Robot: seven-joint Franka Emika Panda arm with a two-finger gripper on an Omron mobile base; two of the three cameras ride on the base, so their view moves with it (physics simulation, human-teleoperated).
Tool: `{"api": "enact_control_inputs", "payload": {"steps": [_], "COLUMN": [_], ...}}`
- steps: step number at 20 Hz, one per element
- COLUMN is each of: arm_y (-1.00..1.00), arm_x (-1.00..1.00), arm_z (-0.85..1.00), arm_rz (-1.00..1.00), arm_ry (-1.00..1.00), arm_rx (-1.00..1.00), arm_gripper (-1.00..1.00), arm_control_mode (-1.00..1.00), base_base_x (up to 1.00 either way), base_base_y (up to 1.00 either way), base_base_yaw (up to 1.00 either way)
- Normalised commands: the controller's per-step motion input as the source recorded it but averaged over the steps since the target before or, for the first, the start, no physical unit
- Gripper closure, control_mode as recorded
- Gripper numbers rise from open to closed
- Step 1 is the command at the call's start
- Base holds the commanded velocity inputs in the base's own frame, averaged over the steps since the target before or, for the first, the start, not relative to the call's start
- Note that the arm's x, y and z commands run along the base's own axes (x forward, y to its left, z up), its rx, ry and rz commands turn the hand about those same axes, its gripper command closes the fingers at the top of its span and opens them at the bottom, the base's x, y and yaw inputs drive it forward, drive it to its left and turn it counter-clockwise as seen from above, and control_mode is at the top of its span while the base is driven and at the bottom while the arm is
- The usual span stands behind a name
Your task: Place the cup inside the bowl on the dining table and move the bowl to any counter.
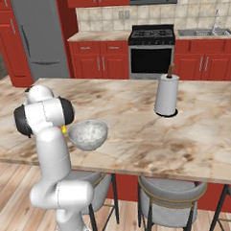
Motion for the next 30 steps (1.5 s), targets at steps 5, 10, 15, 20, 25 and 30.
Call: {"api": "enact_control_inputs", "payload": {"steps": [5,10,15,20,25,30], "arm_y": [0.0,0.0,0.0,0.0,0.0,-0.06], "arm_x": [0.08,-0.08,-0.22,-0.23,-0.13,-0.21], "arm_z": [0.0,0.16,0.45,0.35,0.34,0.34], "arm_rz": [0.07,0.08,0.04,0.01,0.0,0.0], "arm_ry": [-0.01,-0.12,-0.12,-0.1,-0.02,0.0], "arm_rx": [0.0,0.0,0.0,0.01,0.07,0.1], "arm_gripper": [1.0,1.0,1.0,1.0,1.0,1.0], "arm_control_mode": [-1.0,-1.0,-1.0,-1.0,-1.0,-1.0], "base_base_x": [0.0,0.0,0.0,0.0,0.0,0.0], "base_base_y": [0.0,0.0,0.0,0.0,0.0,0.0], "base_base_yaw": [0.0,0.0,0.0,0.0,0.0,0.0]}}
